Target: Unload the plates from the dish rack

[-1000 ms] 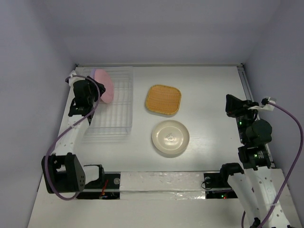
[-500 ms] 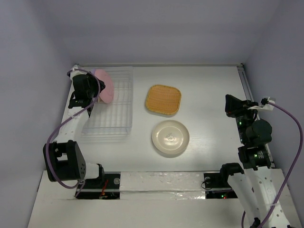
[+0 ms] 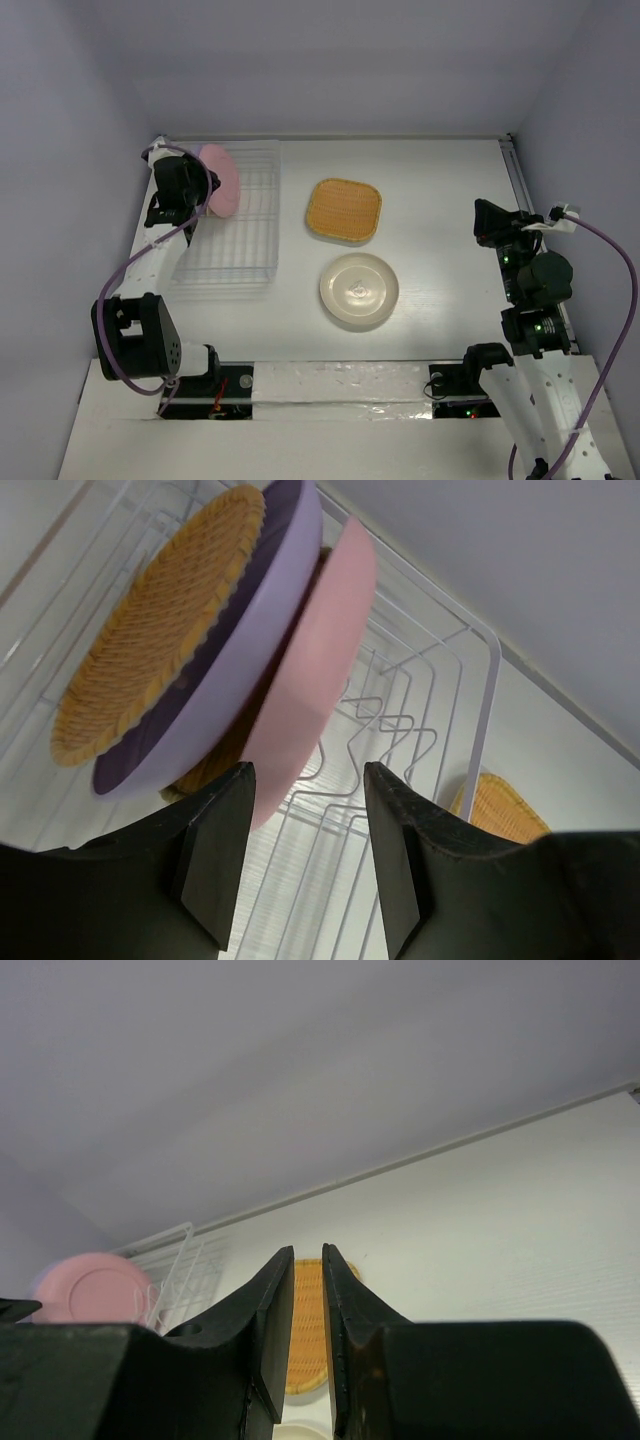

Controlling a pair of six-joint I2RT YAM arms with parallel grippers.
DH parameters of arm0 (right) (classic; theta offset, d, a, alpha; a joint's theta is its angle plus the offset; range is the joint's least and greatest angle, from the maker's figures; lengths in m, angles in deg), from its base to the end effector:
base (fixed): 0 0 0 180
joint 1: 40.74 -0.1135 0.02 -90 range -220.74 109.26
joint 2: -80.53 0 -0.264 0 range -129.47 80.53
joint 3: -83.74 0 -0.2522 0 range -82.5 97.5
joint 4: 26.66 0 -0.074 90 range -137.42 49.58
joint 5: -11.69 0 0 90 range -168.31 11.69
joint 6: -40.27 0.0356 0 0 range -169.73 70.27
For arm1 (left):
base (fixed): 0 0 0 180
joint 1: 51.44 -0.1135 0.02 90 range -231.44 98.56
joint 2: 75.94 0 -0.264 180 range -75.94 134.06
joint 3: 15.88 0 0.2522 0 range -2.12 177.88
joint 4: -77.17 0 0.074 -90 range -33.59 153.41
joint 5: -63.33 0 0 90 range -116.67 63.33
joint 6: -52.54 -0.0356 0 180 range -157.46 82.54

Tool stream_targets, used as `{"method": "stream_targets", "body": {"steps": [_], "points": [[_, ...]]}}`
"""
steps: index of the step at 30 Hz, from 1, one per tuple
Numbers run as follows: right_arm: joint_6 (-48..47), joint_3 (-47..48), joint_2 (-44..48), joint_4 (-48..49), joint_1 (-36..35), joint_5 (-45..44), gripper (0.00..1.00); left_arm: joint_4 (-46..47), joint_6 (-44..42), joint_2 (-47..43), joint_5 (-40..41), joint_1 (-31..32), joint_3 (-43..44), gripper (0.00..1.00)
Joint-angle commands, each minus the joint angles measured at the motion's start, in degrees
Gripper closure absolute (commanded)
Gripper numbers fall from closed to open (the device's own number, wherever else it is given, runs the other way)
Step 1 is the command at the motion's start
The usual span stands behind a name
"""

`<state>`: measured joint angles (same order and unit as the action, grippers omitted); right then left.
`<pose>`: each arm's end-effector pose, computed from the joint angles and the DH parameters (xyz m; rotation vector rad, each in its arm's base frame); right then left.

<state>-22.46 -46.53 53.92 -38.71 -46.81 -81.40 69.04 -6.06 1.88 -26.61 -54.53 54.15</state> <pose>0.1229 0.0111 0.3518 0.3008 1.3594 0.4489 0.3191 0.0173 0.3073 -0.5529 1.7786 -0.3428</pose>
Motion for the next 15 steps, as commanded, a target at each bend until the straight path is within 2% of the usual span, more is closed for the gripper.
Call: {"method": "stream_targets", "body": {"steps": [1,7,15], "points": [[-0.20,1.92,0.51,2.24,-0.26,0.81,0.77,-0.17,-1.86,-2.76,3.98,0.19,0.68,0.56],[-0.20,2.00,0.77,2.06,-0.26,0.89,0.77,-1.76,-2.92,-3.03,8.12,1.42,0.86,0.57],[-0.20,1.92,0.86,2.06,-0.26,1.07,0.77,0.79,-3.27,0.84,5.49,1.42,0.95,0.56]]}}
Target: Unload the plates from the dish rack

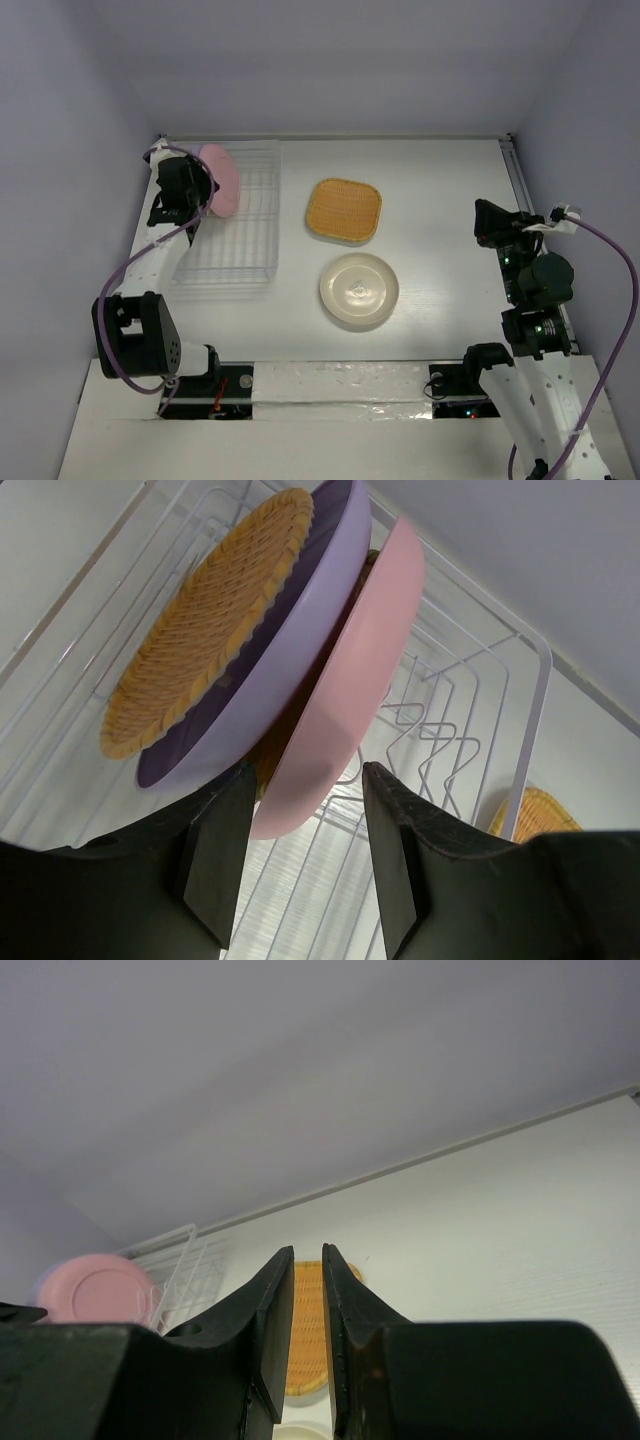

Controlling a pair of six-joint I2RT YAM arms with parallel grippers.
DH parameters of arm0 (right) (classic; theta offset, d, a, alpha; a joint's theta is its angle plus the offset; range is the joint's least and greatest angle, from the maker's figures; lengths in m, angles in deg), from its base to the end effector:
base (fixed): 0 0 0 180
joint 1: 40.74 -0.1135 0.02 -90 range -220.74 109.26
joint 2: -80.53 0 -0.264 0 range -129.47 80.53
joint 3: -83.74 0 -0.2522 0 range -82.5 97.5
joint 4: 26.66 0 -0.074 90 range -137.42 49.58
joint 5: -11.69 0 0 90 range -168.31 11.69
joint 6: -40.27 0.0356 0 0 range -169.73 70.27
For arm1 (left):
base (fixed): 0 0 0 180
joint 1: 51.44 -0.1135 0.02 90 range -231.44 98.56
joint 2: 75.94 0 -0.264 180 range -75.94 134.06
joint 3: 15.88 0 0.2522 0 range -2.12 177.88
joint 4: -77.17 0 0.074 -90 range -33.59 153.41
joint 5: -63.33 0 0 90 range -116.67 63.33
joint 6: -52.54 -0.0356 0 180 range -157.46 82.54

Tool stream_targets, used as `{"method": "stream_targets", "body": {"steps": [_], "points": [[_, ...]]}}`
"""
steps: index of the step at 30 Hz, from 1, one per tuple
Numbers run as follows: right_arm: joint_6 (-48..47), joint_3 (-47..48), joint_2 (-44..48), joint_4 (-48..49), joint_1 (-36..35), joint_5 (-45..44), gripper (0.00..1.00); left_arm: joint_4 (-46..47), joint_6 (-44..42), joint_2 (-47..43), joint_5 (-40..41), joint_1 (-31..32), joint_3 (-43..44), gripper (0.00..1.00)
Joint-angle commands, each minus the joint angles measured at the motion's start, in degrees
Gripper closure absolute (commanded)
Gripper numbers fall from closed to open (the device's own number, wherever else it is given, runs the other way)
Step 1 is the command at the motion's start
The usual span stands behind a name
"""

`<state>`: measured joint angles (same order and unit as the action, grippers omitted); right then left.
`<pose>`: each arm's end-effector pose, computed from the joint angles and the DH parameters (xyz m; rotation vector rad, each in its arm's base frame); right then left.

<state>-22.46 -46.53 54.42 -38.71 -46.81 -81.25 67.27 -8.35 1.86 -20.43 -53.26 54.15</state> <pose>0.1209 0.0110 0.3527 0.2971 1.3514 0.4522 0.3180 0.0140 0.3042 -0.5741 1.7938 -0.2248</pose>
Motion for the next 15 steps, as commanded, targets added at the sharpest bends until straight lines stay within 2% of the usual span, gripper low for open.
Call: {"method": "stream_targets", "body": {"steps": [1,8,15], "points": [[-0.20,2.00,0.53,2.06,-0.26,0.92,0.77,2.65,-1.15,1.21,-0.96,0.16,1.21,0.56],[-0.20,1.83,0.09,2.41,-0.26,1.53,0.77,5.45,-0.89,3.50,-3.51,0.16,1.12,0.56],[-0.02,1.92,-0.43,2.77,-0.26,2.15,0.77,9.06,-0.62,0.25,-5.98,0.68,-0.28,0.56]]}}
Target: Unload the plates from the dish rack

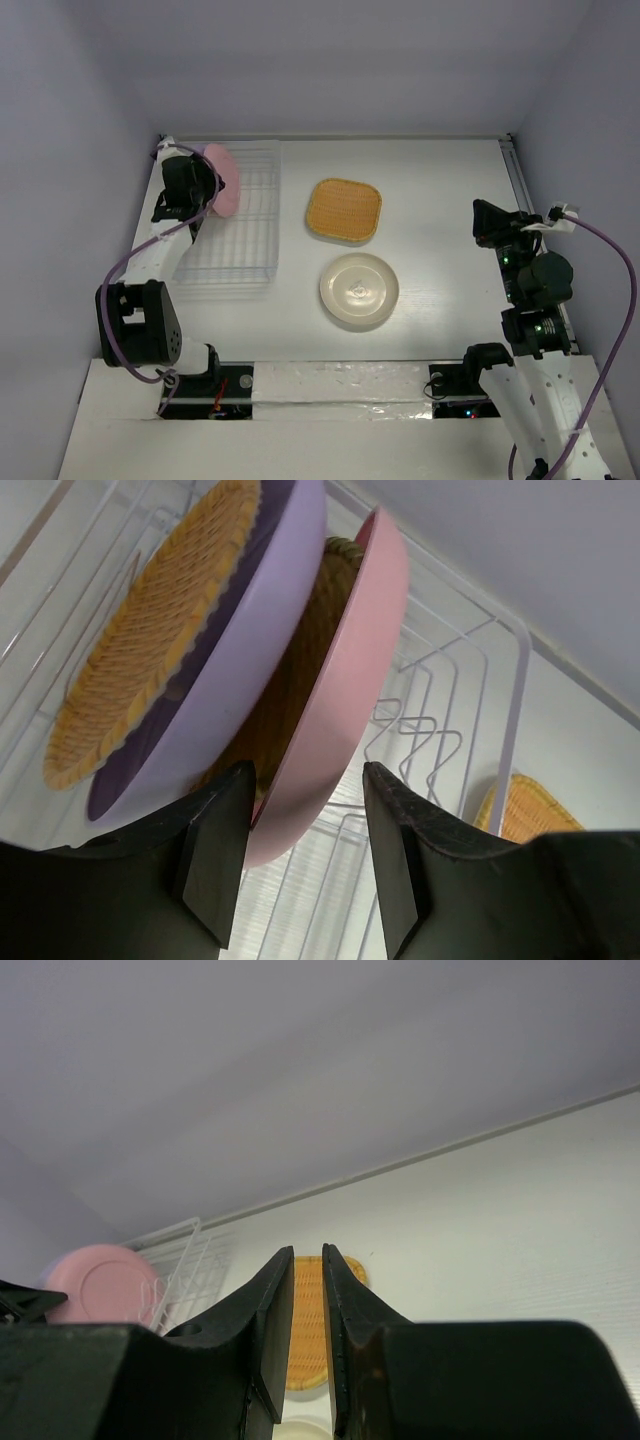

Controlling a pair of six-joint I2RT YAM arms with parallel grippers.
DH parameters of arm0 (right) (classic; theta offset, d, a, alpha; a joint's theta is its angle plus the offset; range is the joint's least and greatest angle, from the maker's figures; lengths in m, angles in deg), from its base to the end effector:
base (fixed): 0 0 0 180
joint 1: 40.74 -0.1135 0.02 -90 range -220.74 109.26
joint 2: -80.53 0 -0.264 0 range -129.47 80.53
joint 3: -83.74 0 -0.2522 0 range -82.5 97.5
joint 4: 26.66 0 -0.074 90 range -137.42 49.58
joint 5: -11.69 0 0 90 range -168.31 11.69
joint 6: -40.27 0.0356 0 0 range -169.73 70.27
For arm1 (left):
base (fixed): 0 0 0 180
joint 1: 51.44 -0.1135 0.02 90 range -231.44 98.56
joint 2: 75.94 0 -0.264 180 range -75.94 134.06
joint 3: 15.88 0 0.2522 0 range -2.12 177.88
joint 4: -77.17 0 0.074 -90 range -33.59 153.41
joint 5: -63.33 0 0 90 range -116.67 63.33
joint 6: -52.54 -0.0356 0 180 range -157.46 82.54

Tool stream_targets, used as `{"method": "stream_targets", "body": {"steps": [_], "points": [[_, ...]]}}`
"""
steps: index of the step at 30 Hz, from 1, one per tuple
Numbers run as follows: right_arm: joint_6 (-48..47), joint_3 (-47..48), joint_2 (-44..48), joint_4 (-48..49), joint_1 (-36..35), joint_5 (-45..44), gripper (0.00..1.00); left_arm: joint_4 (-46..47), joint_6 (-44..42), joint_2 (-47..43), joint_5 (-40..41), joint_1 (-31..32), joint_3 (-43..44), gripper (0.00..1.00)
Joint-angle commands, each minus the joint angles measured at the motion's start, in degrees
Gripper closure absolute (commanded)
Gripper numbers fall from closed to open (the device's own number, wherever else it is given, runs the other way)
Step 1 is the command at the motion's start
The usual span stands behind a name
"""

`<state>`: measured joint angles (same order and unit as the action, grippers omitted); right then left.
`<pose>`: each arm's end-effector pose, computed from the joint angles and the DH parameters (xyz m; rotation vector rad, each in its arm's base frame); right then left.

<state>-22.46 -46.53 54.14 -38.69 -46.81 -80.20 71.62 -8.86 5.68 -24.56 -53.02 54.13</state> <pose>0.1220 0.0118 0.3523 0.2829 1.3597 0.4639 0.3331 0.0105 0.2916 -0.5141 1.8086 -0.2904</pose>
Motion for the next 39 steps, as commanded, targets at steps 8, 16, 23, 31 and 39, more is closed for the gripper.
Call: {"method": "stream_targets", "body": {"steps": [8,16,23,31,39], "points": [[0.24,1.65,-0.33,2.92,-0.26,1.27,0.77,6.65,-1.09,-3.93,-4.48,2.73,-0.09,0.58],[0.24,1.74,-0.24,2.92,-0.26,1.36,0.77,5.15,-1.44,0.20,-5.89,3.25,2.11,0.59],[0.07,1.74,-0.33,2.83,-0.26,1.28,0.77,2.61,-3.46,3.37,-2.82,6.77,6.59,0.71],[0.07,1.65,-0.59,2.92,-0.26,1.54,0.77,0.85,-4.52,4.78,0.00,6.77,8.52,0.99],[0.07,1.74,-1.12,3.10,-0.26,1.45,0.77,-0.82,-8.02,-0.67,1.84,6.77,11.69,1.00]]}}
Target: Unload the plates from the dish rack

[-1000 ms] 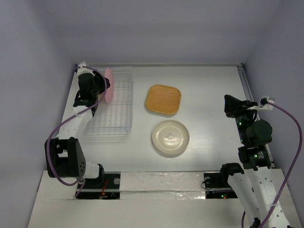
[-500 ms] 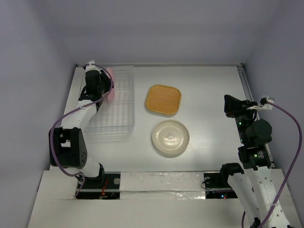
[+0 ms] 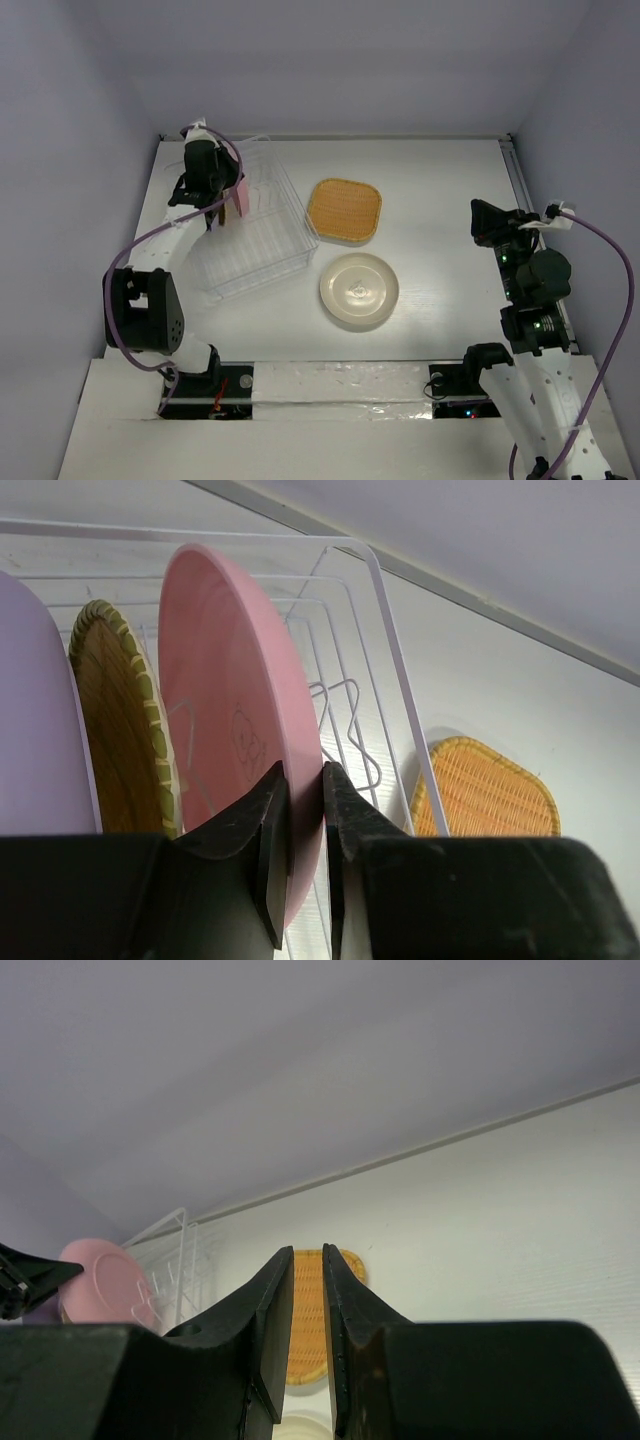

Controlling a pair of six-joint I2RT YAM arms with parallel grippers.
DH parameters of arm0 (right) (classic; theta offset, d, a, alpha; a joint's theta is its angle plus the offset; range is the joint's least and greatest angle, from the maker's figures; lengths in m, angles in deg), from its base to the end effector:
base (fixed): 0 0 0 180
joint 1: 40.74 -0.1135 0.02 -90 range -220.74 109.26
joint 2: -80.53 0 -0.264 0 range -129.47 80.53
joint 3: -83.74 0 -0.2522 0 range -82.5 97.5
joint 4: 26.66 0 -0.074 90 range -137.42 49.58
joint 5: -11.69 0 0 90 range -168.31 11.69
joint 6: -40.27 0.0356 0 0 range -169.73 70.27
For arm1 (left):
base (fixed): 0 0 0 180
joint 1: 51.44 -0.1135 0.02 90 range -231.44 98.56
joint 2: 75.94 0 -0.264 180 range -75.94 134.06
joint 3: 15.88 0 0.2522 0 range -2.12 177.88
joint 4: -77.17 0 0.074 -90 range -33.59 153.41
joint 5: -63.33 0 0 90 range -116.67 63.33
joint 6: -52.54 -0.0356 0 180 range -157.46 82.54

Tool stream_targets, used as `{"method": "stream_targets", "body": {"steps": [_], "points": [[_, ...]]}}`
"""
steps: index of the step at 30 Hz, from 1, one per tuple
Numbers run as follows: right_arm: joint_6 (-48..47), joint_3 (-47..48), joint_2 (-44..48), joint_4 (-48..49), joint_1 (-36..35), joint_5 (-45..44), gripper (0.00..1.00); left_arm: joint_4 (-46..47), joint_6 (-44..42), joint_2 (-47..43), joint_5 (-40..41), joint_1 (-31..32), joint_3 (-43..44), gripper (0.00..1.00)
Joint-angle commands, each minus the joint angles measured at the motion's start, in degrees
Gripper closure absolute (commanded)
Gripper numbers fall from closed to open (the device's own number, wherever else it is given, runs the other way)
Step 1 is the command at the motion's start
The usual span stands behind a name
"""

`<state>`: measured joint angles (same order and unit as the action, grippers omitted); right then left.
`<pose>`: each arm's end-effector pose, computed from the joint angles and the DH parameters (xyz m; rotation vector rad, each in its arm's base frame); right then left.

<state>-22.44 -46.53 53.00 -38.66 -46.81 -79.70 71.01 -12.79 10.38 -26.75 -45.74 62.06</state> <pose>0.1266 0.0126 0.3502 0.2794 1.3807 0.4672 0.3569 -0.0357 0.3127 -0.3024 1.8157 -0.3743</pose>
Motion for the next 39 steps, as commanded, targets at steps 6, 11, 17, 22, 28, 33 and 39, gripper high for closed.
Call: {"method": "stream_targets", "body": {"steps": [6,11,17,22,28,33,39], "points": [[0.05,1.74,-0.33,3.07,-0.26,0.95,0.77,-0.57,-7.52,-9.33,3.86,-0.51,4.72,1.00],[0.05,1.74,-0.24,2.99,-0.26,0.95,0.76,0.57,-9.19,-12.93,0.35,-0.51,6.04,1.00],[0.05,1.74,-0.24,2.99,-0.26,0.95,0.76,-0.64,-11.47,-15.31,-6.94,3.78,9.72,1.00],[0.04,1.83,0.02,2.72,-0.26,0.34,0.76,-3.20,-14.73,-13.99,-7.83,15.46,12.19,1.00],[0.05,1.65,1.25,2.20,-0.26,-1.78,0.77,-4.43,-16.84,-9.33,-6.25,32.54,13.34,1.00],[0.66,0.69,6.16,1.23,-0.26,-7.73,0.80,-6.70,-17.54,-1.97,-3.28,45.44,13.77,1.00],[1.45,0.07,9.16,0.35,-0.26,-11.53,0.86,-7.51,-15.19,4.11,6.74,57.48,11.42,1.00]]}}
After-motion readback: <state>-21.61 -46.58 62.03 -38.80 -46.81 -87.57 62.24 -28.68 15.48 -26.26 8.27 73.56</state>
